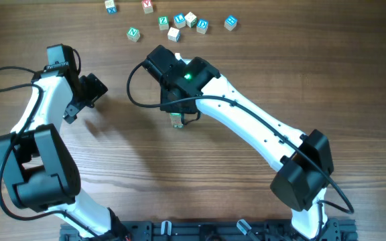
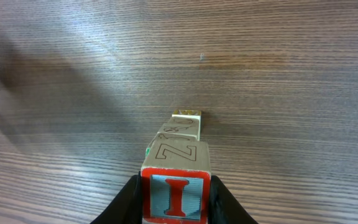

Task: Form a tower
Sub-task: 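Carry the I block over the tower with the right gripper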

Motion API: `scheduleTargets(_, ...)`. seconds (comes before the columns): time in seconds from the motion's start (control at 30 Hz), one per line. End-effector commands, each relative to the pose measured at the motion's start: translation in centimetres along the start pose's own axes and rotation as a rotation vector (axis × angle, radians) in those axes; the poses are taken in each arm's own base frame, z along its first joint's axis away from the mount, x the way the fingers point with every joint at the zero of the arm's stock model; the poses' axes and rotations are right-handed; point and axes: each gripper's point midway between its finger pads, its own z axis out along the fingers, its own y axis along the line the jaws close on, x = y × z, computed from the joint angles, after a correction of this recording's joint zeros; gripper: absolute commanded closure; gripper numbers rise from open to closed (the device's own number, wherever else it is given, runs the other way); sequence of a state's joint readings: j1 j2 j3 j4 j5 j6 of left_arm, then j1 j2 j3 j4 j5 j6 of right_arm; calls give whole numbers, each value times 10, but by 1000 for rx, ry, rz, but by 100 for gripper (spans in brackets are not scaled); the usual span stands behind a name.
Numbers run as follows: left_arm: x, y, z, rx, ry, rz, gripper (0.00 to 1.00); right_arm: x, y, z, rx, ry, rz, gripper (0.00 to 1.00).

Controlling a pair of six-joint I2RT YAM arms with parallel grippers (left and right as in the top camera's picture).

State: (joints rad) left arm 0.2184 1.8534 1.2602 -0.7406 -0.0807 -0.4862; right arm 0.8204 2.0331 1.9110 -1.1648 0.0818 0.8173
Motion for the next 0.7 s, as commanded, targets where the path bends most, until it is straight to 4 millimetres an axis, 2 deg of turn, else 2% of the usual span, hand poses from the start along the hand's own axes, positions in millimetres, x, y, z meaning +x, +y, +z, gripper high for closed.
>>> scheduleTargets(0.0,-8,-1,-9,14,-25,-1,0,3,1,5,7,4,1,74)
scheduleTargets(0.57,-8,-1,-9,14,-25,-1,0,11,7,4,-29,49,15,73)
scheduleTargets(0.67,-7,-1,-9,14,-25,-1,0,11,7,4,-28,50,15,67)
